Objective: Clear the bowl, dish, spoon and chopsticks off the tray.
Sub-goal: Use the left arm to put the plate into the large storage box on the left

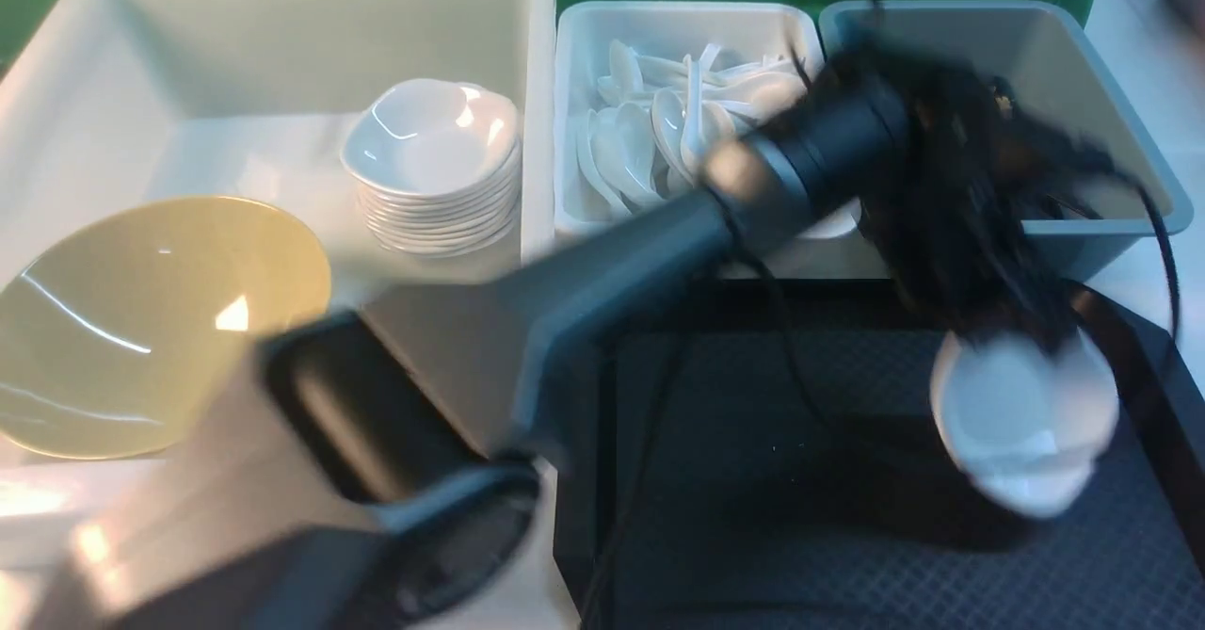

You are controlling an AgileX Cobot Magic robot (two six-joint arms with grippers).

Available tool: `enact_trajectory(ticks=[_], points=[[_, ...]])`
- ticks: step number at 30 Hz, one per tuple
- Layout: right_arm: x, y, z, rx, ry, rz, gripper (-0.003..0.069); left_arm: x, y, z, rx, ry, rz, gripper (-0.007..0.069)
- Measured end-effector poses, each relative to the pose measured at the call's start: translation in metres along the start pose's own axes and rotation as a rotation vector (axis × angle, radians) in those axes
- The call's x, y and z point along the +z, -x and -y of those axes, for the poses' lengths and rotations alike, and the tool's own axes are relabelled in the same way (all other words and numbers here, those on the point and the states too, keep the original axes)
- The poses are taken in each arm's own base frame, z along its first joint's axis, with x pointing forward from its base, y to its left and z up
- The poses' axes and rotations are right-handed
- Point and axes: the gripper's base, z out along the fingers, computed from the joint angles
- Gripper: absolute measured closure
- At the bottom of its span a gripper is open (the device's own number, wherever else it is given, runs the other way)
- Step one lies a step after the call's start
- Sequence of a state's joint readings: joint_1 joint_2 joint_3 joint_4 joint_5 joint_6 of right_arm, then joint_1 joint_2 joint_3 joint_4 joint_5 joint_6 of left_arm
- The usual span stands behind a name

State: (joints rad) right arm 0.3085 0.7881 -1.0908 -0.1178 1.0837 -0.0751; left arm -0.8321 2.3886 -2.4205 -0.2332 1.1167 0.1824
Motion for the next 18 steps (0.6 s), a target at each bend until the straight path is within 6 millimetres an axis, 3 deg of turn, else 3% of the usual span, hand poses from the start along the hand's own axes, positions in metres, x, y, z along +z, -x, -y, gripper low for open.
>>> enact_trajectory(ticks=[1, 2, 3, 4, 5, 9, 10, 11, 14, 16, 18], points=[[-0.005, 0.009, 0.0, 0.006, 0.014, 0.06, 0.0623, -0.029, 0.006, -0.013, -0.007, 0.036, 0.035, 0.0623], [-0.007, 0.015, -0.001, 0.003, 0.029, 0.098, 0.0623, -0.045, 0.008, -0.02, -0.012, 0.054, 0.049, 0.0623], [-0.012, 0.027, -0.002, -0.001, 0.059, 0.151, 0.0623, -0.076, 0.011, -0.033, -0.025, 0.089, 0.079, 0.0623], [-0.013, 0.031, -0.003, -0.013, 0.07, 0.167, 0.0623, -0.087, 0.012, -0.038, -0.031, 0.102, 0.092, 0.0623], [-0.016, 0.046, -0.006, -0.038, 0.122, 0.207, 0.0622, -0.123, 0.01, -0.054, -0.057, 0.138, 0.117, 0.0623], [-0.004, 0.094, -0.024, -0.11, 0.342, 0.276, 0.0621, -0.216, -0.009, -0.108, -0.178, 0.272, 0.215, 0.0623], [-0.003, 0.097, -0.025, -0.12, 0.344, 0.277, 0.0621, -0.219, -0.011, -0.111, -0.188, 0.279, 0.215, 0.0623], [0.003, 0.114, -0.035, -0.148, 0.422, 0.297, 0.062, -0.248, -0.025, -0.132, -0.253, 0.333, 0.24, 0.0623], [0.025, 0.141, -0.062, -0.213, 0.529, 0.289, 0.062, -0.283, -0.058, -0.168, -0.376, 0.421, 0.236, 0.0623], [0.036, 0.157, -0.082, -0.275, 0.573, 0.29, 0.062, -0.297, -0.083, -0.191, -0.455, 0.469, 0.208, 0.0623], [0.043, 0.166, -0.1, -0.32, 0.606, 0.287, 0.062, -0.297, -0.103, -0.209, -0.521, 0.483, 0.165, 0.0623]])
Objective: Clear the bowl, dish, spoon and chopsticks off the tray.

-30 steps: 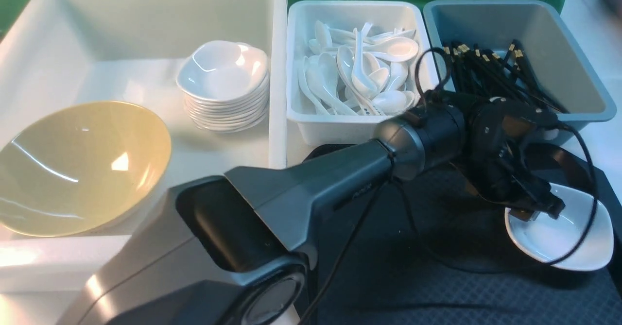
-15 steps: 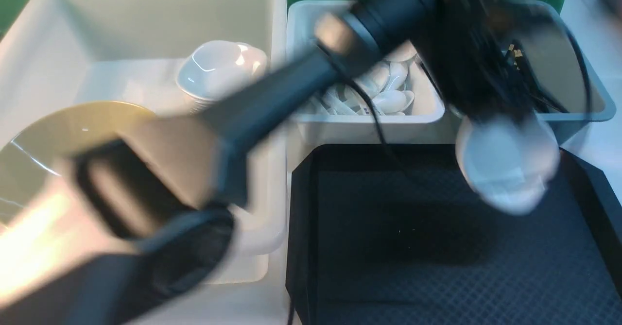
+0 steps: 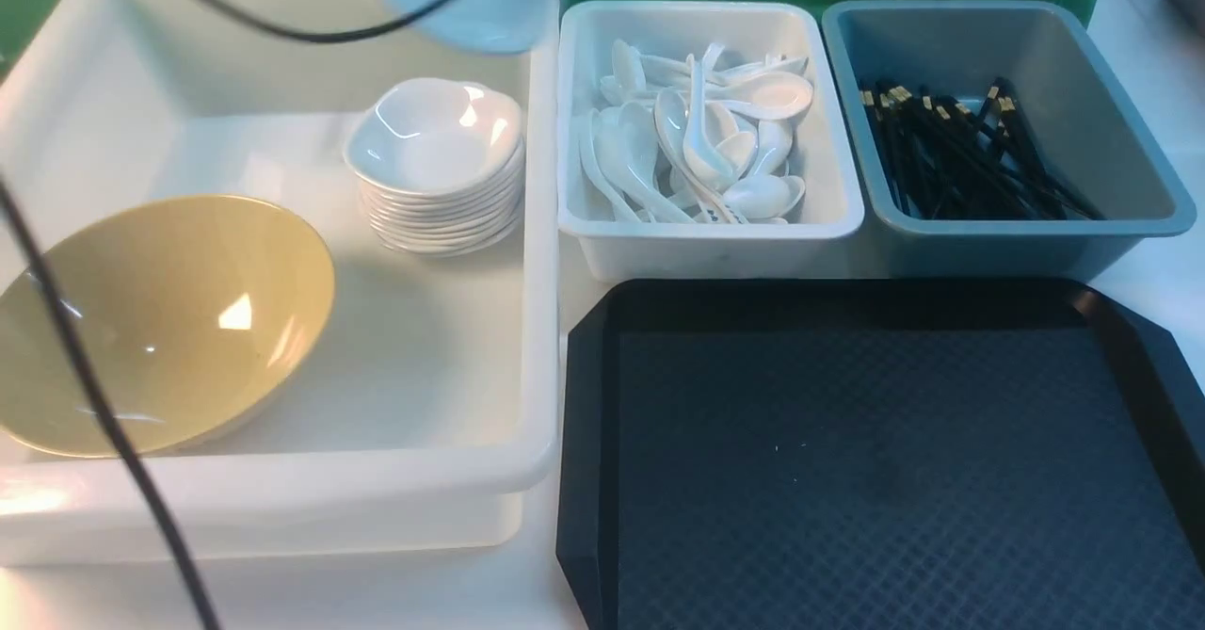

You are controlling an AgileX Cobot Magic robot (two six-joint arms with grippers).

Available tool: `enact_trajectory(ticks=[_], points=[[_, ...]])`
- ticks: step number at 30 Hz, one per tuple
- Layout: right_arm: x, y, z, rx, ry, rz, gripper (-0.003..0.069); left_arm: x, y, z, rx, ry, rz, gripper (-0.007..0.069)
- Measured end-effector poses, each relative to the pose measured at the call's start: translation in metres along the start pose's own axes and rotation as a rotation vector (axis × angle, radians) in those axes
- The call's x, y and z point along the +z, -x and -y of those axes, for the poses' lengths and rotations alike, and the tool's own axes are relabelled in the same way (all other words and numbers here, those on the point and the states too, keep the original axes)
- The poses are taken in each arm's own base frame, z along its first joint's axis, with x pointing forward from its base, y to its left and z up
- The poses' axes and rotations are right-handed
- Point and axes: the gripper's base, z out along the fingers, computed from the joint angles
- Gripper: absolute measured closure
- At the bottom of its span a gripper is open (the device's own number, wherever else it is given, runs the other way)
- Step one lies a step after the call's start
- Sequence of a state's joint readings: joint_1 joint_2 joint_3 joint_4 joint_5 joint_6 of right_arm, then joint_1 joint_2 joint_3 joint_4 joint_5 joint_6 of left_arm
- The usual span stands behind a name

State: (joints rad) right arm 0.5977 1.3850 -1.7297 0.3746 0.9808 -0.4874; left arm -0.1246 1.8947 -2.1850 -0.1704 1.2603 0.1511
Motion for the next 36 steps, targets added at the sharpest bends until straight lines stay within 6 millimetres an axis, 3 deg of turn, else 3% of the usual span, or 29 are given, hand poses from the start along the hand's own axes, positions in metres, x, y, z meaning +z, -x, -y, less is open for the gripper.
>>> enact_trajectory(ticks=[1, 4, 7, 11, 12, 14, 17, 18, 24, 28, 32, 34, 36], points=[[0.003, 0.003, -0.001, -0.009, 0.005, 0.001, 0.062, 0.002, -0.002, -0.005, -0.011, 0.007, -0.009, 0.0623], [0.036, 0.007, -0.008, -0.042, 0.063, -0.06, 0.062, 0.036, -0.016, -0.043, -0.085, 0.024, -0.041, 0.0623], [0.054, 0.002, -0.008, -0.023, 0.084, -0.12, 0.062, 0.071, -0.021, -0.058, -0.113, -0.001, -0.03, 0.0623], [0.064, -0.005, -0.004, 0.003, 0.067, -0.187, 0.062, 0.123, -0.028, -0.064, -0.122, -0.055, -0.038, 0.0623], [0.064, -0.005, -0.004, 0.004, 0.065, -0.188, 0.062, 0.123, -0.029, -0.064, -0.122, -0.055, -0.038, 0.0623], [0.064, -0.007, -0.002, 0.009, 0.051, -0.211, 0.062, 0.146, -0.035, -0.065, -0.106, -0.065, -0.065, 0.0612], [0.063, -0.009, -0.002, 0.006, 0.042, -0.231, 0.0619, 0.161, -0.041, -0.069, -0.079, -0.06, -0.089, 0.0558], [0.063, -0.01, -0.001, 0.007, 0.039, -0.239, 0.0618, 0.166, -0.044, -0.07, -0.063, -0.059, -0.1, 0.0507], [0.062, -0.011, 0.0, -0.003, 0.027, -0.254, 0.0617, 0.163, -0.045, -0.069, -0.022, -0.069, -0.117, 0.0184], [0.063, -0.011, 0.0, -0.004, 0.024, -0.251, 0.0617, 0.148, -0.041, -0.065, -0.011, -0.075, -0.119, 0.0009], [0.062, -0.011, 0.001, -0.01, 0.015, -0.254, 0.0615, 0.125, -0.032, -0.063, -0.001, -0.054, -0.107, -0.0026], [0.059, -0.011, 0.002, -0.024, -0.004, -0.26, 0.0615, 0.095, -0.023, -0.059, -0.006, -0.015, -0.093, -0.0001], [0.049, -0.011, 0.003, -0.04, -0.03, -0.275, 0.0615, 0.061, -0.016, -0.055, 0.008, 0.05, -0.081, 0.008]])
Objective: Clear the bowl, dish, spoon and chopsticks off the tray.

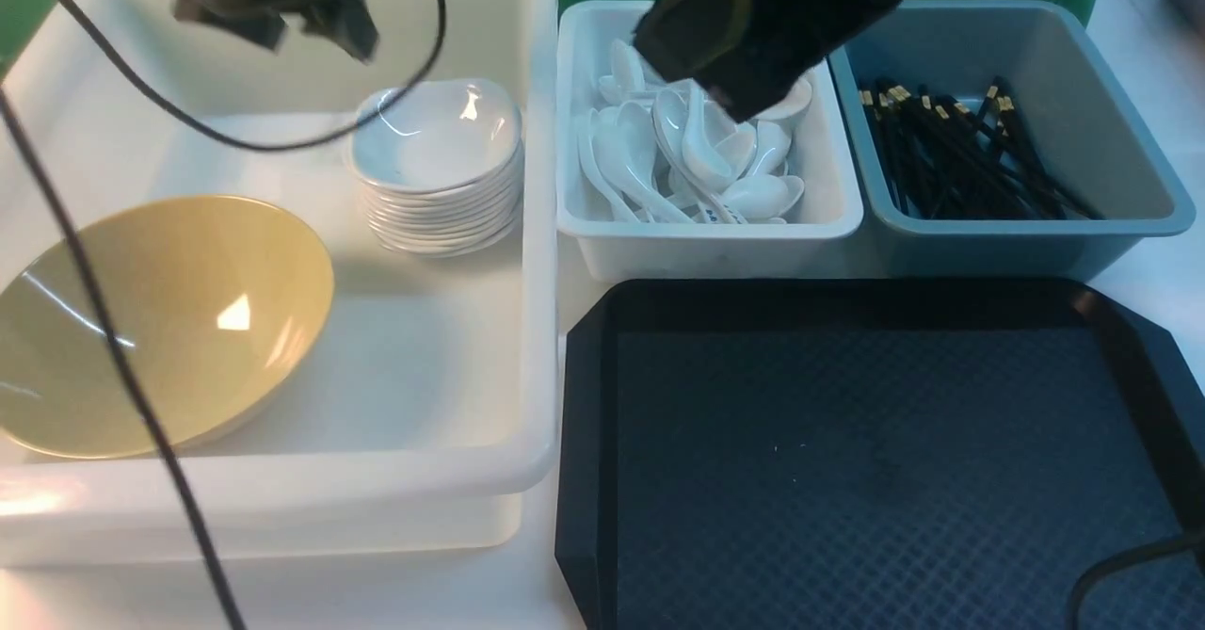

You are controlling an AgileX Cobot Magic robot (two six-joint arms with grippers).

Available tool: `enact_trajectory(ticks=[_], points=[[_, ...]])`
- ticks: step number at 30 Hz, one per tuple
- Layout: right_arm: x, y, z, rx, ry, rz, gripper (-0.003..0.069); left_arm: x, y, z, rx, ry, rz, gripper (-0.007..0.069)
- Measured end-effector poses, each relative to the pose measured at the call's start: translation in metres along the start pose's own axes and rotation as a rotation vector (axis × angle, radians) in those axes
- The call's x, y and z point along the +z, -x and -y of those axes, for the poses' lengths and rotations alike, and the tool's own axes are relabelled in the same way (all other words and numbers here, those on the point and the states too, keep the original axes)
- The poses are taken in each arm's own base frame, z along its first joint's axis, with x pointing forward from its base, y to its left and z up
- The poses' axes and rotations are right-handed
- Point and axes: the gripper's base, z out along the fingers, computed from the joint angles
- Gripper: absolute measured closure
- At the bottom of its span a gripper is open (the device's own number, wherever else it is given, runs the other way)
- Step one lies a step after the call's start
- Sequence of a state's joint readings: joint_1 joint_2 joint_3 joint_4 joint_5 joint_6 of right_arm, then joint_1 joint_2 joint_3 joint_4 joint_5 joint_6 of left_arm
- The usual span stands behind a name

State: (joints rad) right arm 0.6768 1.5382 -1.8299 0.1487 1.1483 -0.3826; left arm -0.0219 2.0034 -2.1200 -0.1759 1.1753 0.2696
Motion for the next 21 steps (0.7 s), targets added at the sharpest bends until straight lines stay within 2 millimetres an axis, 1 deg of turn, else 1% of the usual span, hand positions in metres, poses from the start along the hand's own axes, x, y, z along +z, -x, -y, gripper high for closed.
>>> enact_trajectory(ticks=[1, 2, 3, 4, 5, 6, 7, 8, 9, 11, 12, 14, 15, 16, 17, 18, 19, 20, 21], points=[[-0.006, -0.001, 0.0, -0.003, -0.011, -0.005, 0.0615, -0.015, 0.0, 0.003, 0.004, 0.017, 0.005, 0.0123], [-0.011, -0.003, 0.0, -0.002, -0.024, -0.013, 0.0615, -0.037, 0.0, 0.006, 0.016, 0.047, 0.017, 0.0186], [-0.017, -0.004, 0.0, 0.0, -0.033, -0.015, 0.0615, -0.053, -0.001, 0.009, 0.03, 0.07, 0.031, 0.0239], [-0.027, -0.007, -0.002, -0.002, -0.044, -0.01, 0.0614, -0.085, -0.005, 0.016, 0.047, 0.106, 0.069, 0.0341], [-0.028, -0.007, -0.002, -0.002, -0.045, -0.008, 0.0614, -0.083, -0.006, 0.015, 0.048, 0.109, 0.063, 0.0356], [-0.038, -0.014, -0.005, -0.001, -0.048, -0.003, 0.0613, -0.129, -0.022, 0.026, 0.061, 0.139, 0.109, 0.0489], [-0.038, -0.014, -0.005, 0.0, -0.048, -0.003, 0.0613, -0.126, -0.024, 0.026, 0.06, 0.136, 0.097, 0.0502], [-0.042, -0.018, -0.008, 0.0, -0.049, -0.002, 0.0611, -0.139, -0.029, 0.029, 0.062, 0.143, 0.114, 0.0537], [-0.047, -0.027, -0.011, 0.001, -0.049, -0.003, 0.061, -0.163, -0.052, 0.036, 0.058, 0.149, 0.119, 0.0594], [-0.047, -0.04, -0.016, 0.009, -0.047, -0.011, 0.0607, -0.185, -0.085, 0.045, 0.046, 0.153, 0.142, 0.0622], [-0.051, -0.048, -0.019, 0.016, -0.054, 0.007, 0.0606, -0.192, -0.1, 0.049, 0.04, 0.155, 0.156, 0.0627], [-0.051, -0.065, -0.024, 0.028, -0.064, 0.028, 0.0601, -0.211, -0.136, 0.058, 0.033, 0.168, 0.247, 0.0634], [-0.057, -0.074, -0.027, 0.028, -0.081, 0.074, 0.06, -0.206, -0.16, 0.061, 0.02, 0.167, 0.267, 0.0635], [-0.06, -0.084, -0.031, 0.03, -0.097, 0.116, 0.06, -0.216, -0.183, 0.067, 0.014, 0.175, 0.352, 0.0635], [-0.06, -0.086, -0.031, 0.03, -0.101, 0.124, 0.06, -0.217, -0.188, 0.068, 0.014, 0.175, 0.351, 0.0636], [-0.061, -0.101, -0.036, 0.033, -0.118, 0.17, 0.0599, -0.226, -0.219, 0.075, -0.001, 0.184, 0.469, 0.0636], [-0.063, -0.11, -0.039, 0.033, -0.136, 0.214, 0.0598, -0.222, -0.233, 0.076, -0.019, 0.183, 0.503, 0.0636], [-0.067, -0.117, -0.042, 0.034, -0.15, 0.261, 0.0597, -0.224, -0.253, 0.08, -0.035, 0.185, 0.567, 0.0636], [-0.073, -0.129, -0.046, 0.035, -0.18, 0.349, 0.0597, -0.224, -0.288, 0.086, -0.062, 0.187, 0.673, 0.0636]])
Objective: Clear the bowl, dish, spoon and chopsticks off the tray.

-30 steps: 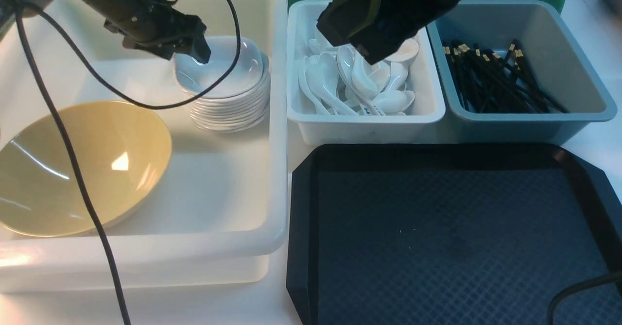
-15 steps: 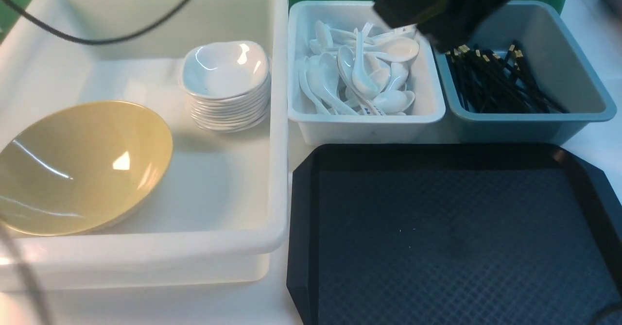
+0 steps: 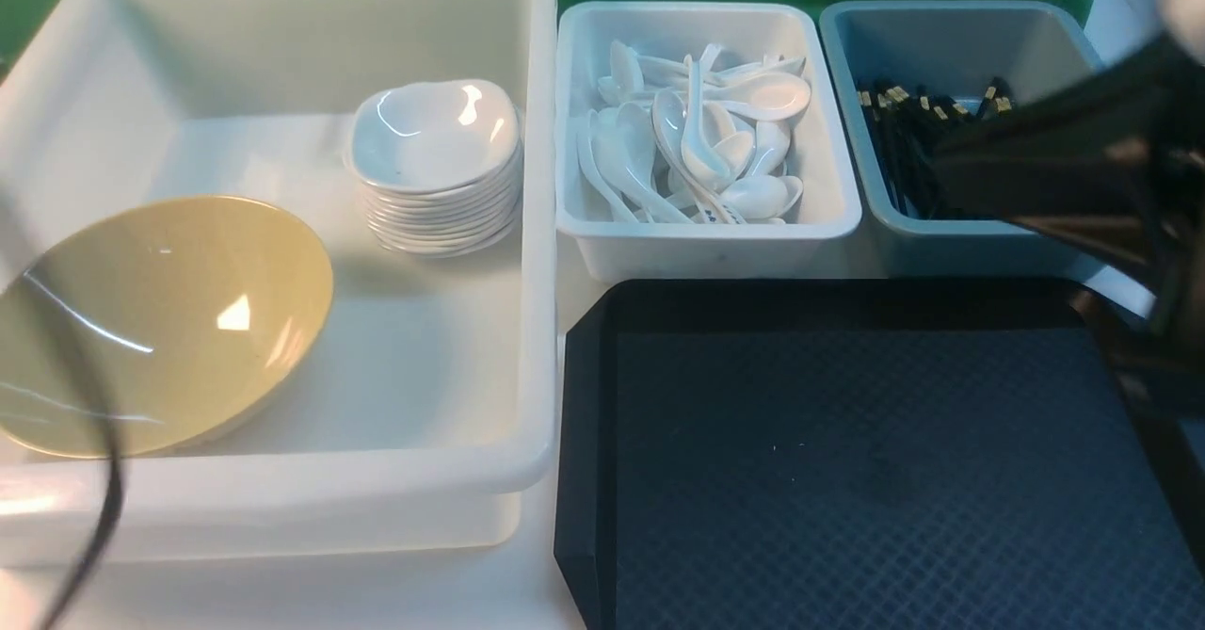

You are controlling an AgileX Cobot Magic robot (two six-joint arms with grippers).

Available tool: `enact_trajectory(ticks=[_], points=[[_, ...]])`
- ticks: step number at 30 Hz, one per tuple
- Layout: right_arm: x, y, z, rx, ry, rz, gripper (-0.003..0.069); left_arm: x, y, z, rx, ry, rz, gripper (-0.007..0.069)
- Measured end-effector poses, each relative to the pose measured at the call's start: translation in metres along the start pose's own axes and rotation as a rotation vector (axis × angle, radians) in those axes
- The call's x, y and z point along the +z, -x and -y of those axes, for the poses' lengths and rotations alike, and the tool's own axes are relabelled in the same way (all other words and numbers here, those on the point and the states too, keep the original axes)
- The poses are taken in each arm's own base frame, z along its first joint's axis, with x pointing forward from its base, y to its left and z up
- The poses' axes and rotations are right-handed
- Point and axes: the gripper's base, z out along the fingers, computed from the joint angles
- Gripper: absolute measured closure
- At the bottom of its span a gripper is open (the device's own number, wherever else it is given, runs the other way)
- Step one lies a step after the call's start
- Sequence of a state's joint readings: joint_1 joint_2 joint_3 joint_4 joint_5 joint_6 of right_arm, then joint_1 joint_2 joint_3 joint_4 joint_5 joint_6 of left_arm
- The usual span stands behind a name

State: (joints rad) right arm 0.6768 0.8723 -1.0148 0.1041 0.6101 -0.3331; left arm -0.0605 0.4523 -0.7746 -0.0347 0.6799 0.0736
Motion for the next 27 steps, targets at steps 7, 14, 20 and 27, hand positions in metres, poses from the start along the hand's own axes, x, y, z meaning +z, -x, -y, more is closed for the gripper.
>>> enact_trajectory(ticks=[7, 14, 20, 27], points=[[-0.03, -0.041, -0.01, 0.043, -0.087, 0.281, 0.0592, -0.042, -0.07, 0.0, -0.071, 0.05, 0.18, 0.0636], [-0.038, -0.055, -0.013, 0.064, -0.117, 0.378, 0.0588, -0.041, -0.096, -0.002, -0.065, 0.083, 0.119, 0.0636], [-0.038, -0.056, -0.013, 0.071, -0.116, 0.379, 0.058, -0.039, -0.1, -0.001, -0.067, 0.075, 0.08, 0.0635], [-0.036, -0.059, -0.014, 0.079, -0.105, 0.348, 0.0572, -0.039, -0.101, -0.001, -0.063, 0.073, 0.07, 0.0633]])
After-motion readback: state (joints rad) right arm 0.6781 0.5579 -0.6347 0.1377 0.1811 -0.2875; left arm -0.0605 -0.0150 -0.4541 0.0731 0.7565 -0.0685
